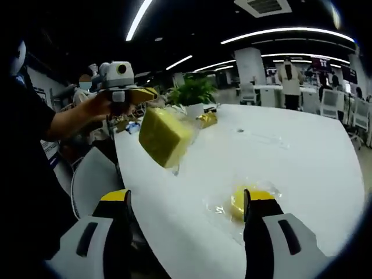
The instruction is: Compare the silicone blocks by pressing each to a similar depth, holding the contact briefly, and releasing to observe deformation and rebound differences across the visible hardness samples.
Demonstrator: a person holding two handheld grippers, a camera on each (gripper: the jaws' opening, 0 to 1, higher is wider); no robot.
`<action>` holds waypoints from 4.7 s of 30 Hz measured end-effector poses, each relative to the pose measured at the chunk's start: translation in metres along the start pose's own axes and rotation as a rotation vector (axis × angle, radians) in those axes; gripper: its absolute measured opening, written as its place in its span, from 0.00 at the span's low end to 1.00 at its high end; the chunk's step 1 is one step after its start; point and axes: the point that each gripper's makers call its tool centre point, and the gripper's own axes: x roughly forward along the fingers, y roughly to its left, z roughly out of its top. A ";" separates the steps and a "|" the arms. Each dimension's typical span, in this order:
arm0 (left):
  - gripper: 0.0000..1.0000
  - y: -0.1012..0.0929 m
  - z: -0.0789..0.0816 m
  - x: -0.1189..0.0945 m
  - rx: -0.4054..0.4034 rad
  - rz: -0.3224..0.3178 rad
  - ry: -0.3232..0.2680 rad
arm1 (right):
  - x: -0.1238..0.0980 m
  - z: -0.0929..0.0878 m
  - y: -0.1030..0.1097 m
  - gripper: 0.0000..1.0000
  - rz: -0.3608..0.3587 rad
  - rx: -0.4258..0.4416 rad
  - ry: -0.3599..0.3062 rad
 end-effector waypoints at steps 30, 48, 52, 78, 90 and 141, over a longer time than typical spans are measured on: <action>0.00 -0.049 0.007 0.027 0.083 -0.198 0.076 | 0.050 0.034 0.038 0.37 0.235 0.006 -0.055; 0.00 -0.033 0.004 0.025 0.052 -0.156 0.071 | 0.054 0.037 0.031 0.15 0.161 -0.034 -0.033; 0.00 -0.030 0.004 0.025 0.051 -0.151 0.069 | 0.055 0.038 0.032 0.11 0.161 -0.026 -0.028; 0.00 -0.036 0.002 0.015 -0.008 -0.150 0.058 | 0.059 0.036 0.043 0.12 0.226 -0.074 -0.008; 0.00 -0.036 0.001 0.010 -0.038 -0.137 0.048 | 0.061 0.040 0.045 0.27 0.216 -0.105 -0.012; 0.00 -0.026 -0.024 -0.005 -0.132 -0.035 0.048 | -0.050 0.079 -0.028 0.96 -0.233 0.009 -0.312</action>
